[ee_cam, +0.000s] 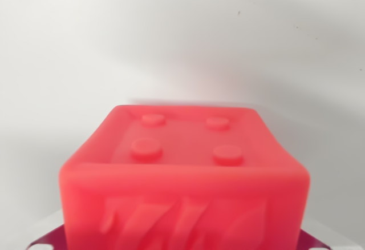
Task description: Destack cube
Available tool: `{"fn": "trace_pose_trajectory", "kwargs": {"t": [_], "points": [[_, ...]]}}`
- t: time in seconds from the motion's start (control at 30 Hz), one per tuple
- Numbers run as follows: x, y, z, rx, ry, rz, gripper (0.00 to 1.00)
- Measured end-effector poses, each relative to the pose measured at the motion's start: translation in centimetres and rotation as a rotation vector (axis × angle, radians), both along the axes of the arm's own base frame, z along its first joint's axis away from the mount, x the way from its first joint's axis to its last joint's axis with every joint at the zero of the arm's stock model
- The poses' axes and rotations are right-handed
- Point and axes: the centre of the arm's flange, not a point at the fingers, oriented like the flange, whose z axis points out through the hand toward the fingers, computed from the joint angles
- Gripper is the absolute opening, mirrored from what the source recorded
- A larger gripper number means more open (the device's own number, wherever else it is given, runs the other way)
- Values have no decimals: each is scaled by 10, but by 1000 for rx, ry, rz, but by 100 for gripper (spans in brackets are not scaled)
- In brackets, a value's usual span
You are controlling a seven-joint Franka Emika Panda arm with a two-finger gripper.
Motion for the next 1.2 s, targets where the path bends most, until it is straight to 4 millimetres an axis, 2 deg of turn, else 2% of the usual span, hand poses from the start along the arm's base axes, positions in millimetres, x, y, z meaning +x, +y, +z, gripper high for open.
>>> {"fn": "trace_pose_trajectory", "kwargs": {"t": [0.4,0.43,1.2], "points": [[0,0,-8,0,0,-1,0],[0,0,-8,0,0,0,100],[0,0,-8,0,-1,0,100]]}}
